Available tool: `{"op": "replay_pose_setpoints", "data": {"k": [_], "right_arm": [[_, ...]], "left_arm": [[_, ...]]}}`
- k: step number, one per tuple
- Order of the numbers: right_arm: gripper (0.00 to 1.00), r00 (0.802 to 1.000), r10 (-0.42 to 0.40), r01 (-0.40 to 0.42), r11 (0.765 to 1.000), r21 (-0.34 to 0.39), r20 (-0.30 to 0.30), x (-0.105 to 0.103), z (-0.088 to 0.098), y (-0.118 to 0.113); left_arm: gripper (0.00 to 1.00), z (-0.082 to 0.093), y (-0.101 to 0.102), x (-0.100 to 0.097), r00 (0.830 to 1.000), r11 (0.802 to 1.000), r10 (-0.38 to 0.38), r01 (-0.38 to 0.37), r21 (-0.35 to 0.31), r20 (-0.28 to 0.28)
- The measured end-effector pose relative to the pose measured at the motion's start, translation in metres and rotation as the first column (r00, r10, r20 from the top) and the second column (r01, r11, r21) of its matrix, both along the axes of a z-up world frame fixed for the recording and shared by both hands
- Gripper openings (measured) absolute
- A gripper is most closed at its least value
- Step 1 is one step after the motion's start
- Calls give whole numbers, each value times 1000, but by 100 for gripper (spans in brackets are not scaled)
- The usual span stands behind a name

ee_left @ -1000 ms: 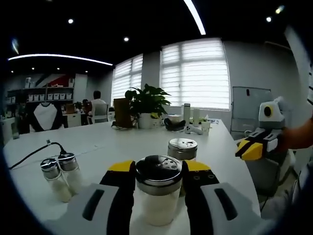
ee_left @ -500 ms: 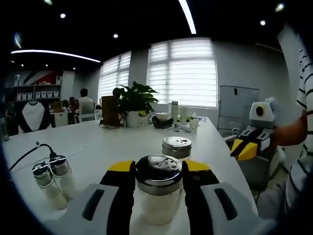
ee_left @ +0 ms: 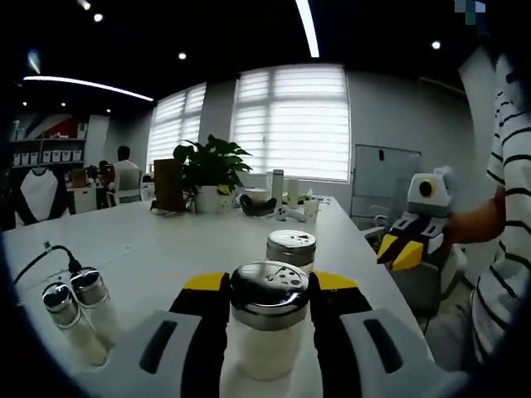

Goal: Rotate the seasoning bottle until the label or dispensing opening points toward the visible target arrow and the bottle remains upright within the marked orientation range

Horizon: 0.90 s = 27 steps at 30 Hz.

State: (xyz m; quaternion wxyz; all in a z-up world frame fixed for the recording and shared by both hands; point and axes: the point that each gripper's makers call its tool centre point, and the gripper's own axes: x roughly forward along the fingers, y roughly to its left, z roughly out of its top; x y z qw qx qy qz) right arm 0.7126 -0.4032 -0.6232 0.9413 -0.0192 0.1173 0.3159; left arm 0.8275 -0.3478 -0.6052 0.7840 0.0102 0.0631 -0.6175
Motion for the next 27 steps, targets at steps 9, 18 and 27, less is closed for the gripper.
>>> {"op": "replay_pose_setpoints", "data": {"k": [9, 18, 27], "right_arm": [[10, 1000, -2, 2, 1000, -3, -8, 2, -1, 1], [9, 1000, 2, -2, 1000, 10, -10, -1, 0, 2], [9, 1000, -6, 7, 999, 52, -14, 1, 1, 5]], "left_arm": [[40, -1, 0, -2, 994, 994, -104, 103, -27, -18], [40, -2, 0, -3, 988, 988, -151, 149, -45, -35], [43, -3, 4, 0, 997, 998, -60, 59, -33, -46]]}}
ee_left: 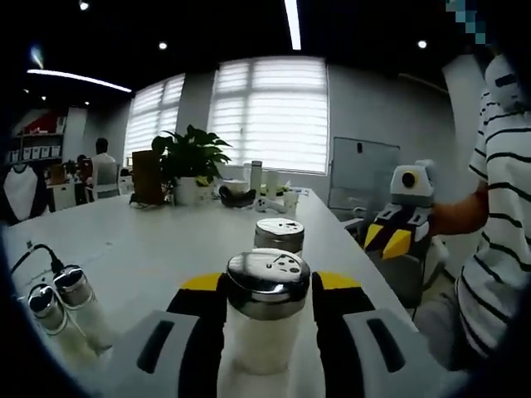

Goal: Rotate the seasoning bottle until the label or dispensing opening points toward the visible target arrow and the bottle remains upright within the marked orientation range

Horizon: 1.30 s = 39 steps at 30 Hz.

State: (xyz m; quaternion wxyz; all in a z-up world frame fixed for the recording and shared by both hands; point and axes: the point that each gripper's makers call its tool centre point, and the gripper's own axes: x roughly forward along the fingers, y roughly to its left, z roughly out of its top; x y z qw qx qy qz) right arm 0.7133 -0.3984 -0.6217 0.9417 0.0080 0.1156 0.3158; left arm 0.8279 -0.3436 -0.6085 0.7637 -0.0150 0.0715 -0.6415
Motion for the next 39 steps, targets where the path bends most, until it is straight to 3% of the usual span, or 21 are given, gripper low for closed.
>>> {"op": "replay_pose_setpoints", "data": {"k": [6, 10, 14, 18, 21, 29, 34, 39], "right_arm": [[9, 1000, -4, 4, 1000, 12, 11, 1, 4, 2], [9, 1000, -20, 19, 999, 25, 24, 5, 9, 2], [8, 999, -30, 29, 999, 17, 30, 6, 12, 0], [7, 998, -48, 48, 999, 23, 29, 7, 13, -4], [7, 998, -57, 57, 998, 28, 22, 7, 12, -6], [6, 998, -60, 60, 998, 22, 16, 6, 10, -8], [6, 998, -61, 61, 998, 18, 15, 5, 9, -8], [6, 998, -66, 65, 998, 20, 13, 5, 8, -10]], "left_arm": [[48, 20, 3, -4, 998, 997, 66, -65, -52, 20], [48, 21, 4, 1, 986, 987, 160, -158, -41, 50], [49, 22, 3, -2, 978, 980, 199, -197, -39, 62], [48, 24, 8, 7, 945, 944, 326, -323, -73, 33], [49, 26, 8, 4, 938, 936, 345, -340, -90, 43], [51, 16, 4, -1, 913, 919, 394, -391, -43, 107], [47, 10, 0, -3, 915, 924, 381, -383, -13, 133], [42, 7, 2, 2, 916, 922, 385, -387, -9, 108]]}}
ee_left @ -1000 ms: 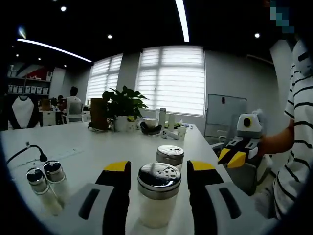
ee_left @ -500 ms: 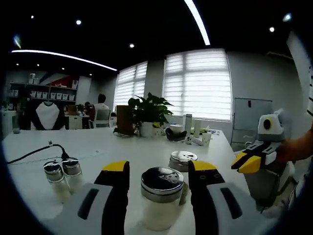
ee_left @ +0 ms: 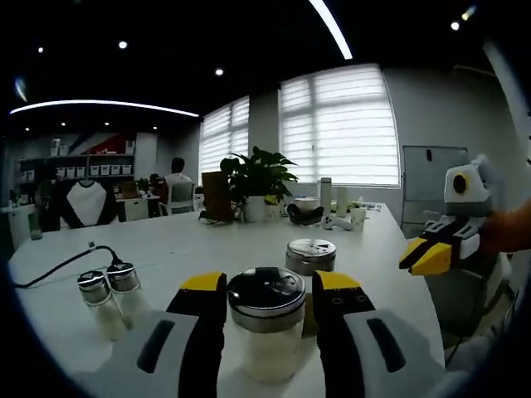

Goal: Rotate the seasoning bottle until the label or dispensing opening points toward the visible target arrow and the bottle remains upright within the marked orientation range

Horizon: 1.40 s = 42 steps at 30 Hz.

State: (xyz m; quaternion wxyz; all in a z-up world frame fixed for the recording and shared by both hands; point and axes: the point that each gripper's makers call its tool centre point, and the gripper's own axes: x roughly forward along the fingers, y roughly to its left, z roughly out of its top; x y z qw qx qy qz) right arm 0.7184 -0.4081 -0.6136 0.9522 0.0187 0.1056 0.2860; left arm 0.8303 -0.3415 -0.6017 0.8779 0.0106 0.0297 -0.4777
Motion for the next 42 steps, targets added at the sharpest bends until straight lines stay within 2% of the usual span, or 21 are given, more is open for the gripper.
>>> {"op": "replay_pose_setpoints", "data": {"k": [15, 18, 23, 42], "right_arm": [[5, 1000, 4, -4, 1000, 0, -7, -1, -3, 0], [5, 1000, 9, -9, 1000, -1, -6, -2, -4, 1], [5, 1000, 17, -17, 1000, -5, -8, -2, -5, 2], [5, 998, 59, -59, 998, -24, -6, -4, -6, 9]], "left_arm": [[40, -1, -1, 0, 999, 999, -48, 48, -1, -17], [40, -1, -1, 0, 996, 996, -86, 86, -15, -27], [40, -1, -1, 0, 994, 995, -104, 104, -11, -31], [40, -2, -3, -1, 966, 968, -252, 251, -23, -50]]}}
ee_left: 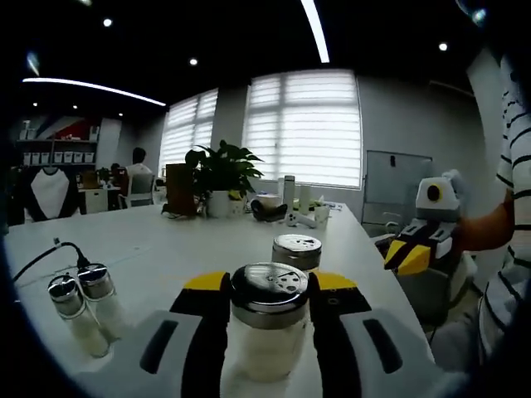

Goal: Rotate the seasoning bottle until the label or dispensing opening points toward the visible target arrow and the bottle remains upright within the marked orientation range

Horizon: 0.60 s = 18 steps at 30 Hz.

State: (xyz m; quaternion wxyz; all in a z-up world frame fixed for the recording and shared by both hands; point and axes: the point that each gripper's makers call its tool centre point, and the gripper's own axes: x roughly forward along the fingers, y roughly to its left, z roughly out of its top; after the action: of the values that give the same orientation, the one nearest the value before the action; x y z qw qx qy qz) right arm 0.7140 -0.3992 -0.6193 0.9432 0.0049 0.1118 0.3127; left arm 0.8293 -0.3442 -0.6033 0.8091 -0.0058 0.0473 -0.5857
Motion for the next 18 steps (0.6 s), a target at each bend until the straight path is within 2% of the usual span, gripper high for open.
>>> {"op": "replay_pose_setpoints", "data": {"k": [18], "right_arm": [[5, 999, 45, -45, 999, -23, 11, 4, -2, 5]], "left_arm": [[40, 0, -1, 0, 995, 995, -104, 104, -12, 6]]}}
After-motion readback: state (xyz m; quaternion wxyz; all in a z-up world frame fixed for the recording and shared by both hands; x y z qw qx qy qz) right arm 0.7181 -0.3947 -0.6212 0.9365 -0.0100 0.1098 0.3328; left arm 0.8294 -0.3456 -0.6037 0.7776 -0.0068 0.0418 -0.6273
